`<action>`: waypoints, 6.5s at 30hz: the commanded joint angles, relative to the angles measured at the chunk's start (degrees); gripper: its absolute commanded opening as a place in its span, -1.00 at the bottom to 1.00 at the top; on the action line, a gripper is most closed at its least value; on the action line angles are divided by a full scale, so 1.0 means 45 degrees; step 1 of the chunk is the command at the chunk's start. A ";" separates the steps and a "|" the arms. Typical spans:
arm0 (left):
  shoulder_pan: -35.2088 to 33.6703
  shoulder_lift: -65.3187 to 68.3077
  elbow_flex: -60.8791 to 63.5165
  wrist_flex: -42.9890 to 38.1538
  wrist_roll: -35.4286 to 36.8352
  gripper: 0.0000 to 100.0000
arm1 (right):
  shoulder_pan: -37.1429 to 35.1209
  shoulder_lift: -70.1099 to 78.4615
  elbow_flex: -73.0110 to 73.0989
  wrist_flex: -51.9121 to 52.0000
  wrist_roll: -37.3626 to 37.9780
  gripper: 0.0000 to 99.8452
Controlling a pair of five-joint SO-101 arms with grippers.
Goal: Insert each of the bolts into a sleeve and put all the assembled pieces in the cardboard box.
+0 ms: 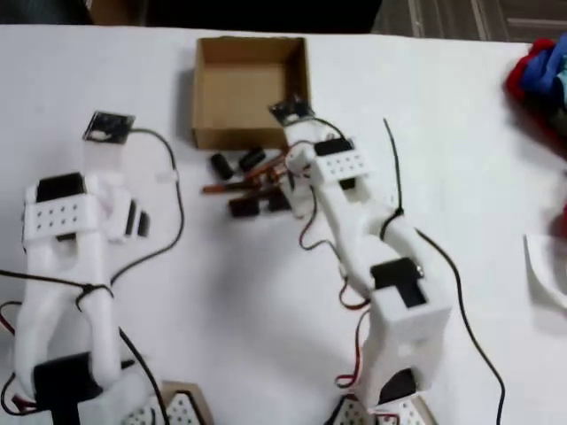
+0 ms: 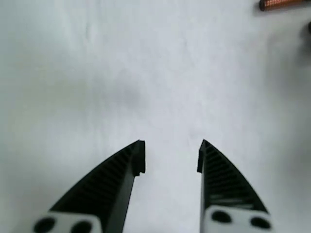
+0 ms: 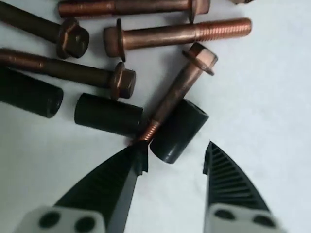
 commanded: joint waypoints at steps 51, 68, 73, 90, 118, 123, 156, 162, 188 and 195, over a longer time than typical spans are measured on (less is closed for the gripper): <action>-0.0117 -0.0039 0.0967 -0.1641 0.0020 -0.60 | 0.2530 0.4444 -0.6408 0.3507 -0.2012 -0.63; -0.0117 -0.0039 0.0987 -0.1621 0.0020 -0.60 | 0.2491 0.5167 -0.7209 0.5167 -0.2012 -0.65; -0.0117 -0.0039 0.0987 -0.1641 0.0020 -0.60 | 0.2510 0.5167 -0.7228 0.4894 -0.2032 -0.97; -0.0117 -0.0039 0.0987 -0.1543 0.0020 -0.60 | 0.2491 0.5363 -0.7228 0.4503 -0.2012 -0.65; 0.2989 0.7443 -0.5480 0.2247 -0.0215 -0.60 | 0.4073 0.1182 -0.7053 0.6847 -0.0078 -0.96; 0.3087 1.0100 -1.0168 0.4142 0.0469 -0.60 | 0.4015 -0.3429 0.0254 0.2803 0.0371 -0.96; 0.5939 1.7973 -2.3004 0.6955 -0.5411 -0.60 | 0.3331 -0.5890 0.9123 -0.5284 -0.0215 -0.96; 0.5939 1.8794 -2.2574 0.6916 -0.5392 -0.60 | 0.3311 -0.5890 0.9123 -0.5304 -0.0215 -0.96; 0.3126 1.8657 -2.2535 0.7306 -0.5314 -0.56 | 0.3292 -0.5871 0.9104 -0.5324 -0.0215 -0.96; 0.3360 1.8403 -2.2574 0.7326 -0.4864 -0.56 | 0.3292 -0.5871 0.9104 -0.5324 -0.0215 -0.96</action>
